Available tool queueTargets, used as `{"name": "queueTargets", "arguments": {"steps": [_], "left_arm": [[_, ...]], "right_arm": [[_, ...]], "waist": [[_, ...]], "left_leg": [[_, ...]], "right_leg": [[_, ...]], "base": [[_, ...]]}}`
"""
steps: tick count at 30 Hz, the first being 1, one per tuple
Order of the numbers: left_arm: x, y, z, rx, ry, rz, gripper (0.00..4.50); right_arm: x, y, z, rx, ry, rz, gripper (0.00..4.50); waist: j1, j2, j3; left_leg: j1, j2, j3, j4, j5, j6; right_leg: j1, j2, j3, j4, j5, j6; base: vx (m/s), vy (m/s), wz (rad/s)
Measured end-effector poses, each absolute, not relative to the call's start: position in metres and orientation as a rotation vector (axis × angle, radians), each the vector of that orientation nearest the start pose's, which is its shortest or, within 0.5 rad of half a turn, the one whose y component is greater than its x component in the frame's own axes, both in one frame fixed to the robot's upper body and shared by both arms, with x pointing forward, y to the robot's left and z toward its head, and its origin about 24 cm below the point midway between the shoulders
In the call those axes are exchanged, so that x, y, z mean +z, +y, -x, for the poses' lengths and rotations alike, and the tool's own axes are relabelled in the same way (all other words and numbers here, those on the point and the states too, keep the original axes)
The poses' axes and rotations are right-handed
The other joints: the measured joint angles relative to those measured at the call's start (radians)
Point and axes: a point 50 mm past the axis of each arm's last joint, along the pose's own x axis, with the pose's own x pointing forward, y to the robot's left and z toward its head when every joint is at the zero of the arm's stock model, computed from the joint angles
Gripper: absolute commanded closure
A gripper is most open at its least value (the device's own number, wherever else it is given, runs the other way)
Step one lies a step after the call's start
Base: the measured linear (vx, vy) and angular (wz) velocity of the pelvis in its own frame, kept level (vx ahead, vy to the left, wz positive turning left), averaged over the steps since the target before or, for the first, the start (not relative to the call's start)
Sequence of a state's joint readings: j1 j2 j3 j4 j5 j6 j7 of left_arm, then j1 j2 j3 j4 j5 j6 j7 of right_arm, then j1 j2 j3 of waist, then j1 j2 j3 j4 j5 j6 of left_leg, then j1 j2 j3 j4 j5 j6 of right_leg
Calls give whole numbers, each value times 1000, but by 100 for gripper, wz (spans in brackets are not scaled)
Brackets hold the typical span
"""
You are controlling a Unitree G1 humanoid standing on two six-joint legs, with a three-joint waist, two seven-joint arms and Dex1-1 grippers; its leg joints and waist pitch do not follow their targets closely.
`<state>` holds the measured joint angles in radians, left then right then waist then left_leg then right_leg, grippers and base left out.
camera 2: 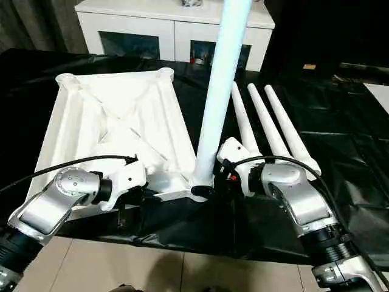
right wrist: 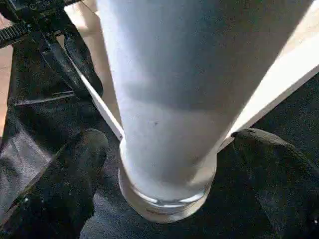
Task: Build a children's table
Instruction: Rotate leg to tighten
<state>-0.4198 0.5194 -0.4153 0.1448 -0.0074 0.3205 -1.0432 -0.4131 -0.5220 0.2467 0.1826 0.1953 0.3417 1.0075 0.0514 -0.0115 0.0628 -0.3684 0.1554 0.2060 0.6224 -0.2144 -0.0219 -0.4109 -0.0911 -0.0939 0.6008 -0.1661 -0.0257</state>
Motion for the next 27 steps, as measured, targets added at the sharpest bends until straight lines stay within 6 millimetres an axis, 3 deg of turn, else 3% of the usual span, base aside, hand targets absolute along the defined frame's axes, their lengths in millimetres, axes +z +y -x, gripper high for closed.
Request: {"name": "queueTargets", "arguments": {"steps": [14,23,27], "left_arm": [[58,134,-283,-1257,473,-545,450],[59,137,-284,-1241,477,-540,450],[56,134,-290,-1158,474,-483,450]], "right_arm": [[66,-156,-295,1129,412,282,159],[62,-152,-296,1101,404,198,178],[53,-141,-301,969,380,78,180]], "waist": [[2,0,0],[-2,-1,0],[-13,-1,-1]], "left_leg": [[0,1,0,0,0,0],[1,1,0,0,0,0],[2,1,0,0,1,-1]], "right_leg": [[0,0,0,1,2,-4],[0,0,-1,2,3,-4],[1,0,0,3,3,-4]], "base": [[0,0,0],[0,0,0],[0,0,0]]}}
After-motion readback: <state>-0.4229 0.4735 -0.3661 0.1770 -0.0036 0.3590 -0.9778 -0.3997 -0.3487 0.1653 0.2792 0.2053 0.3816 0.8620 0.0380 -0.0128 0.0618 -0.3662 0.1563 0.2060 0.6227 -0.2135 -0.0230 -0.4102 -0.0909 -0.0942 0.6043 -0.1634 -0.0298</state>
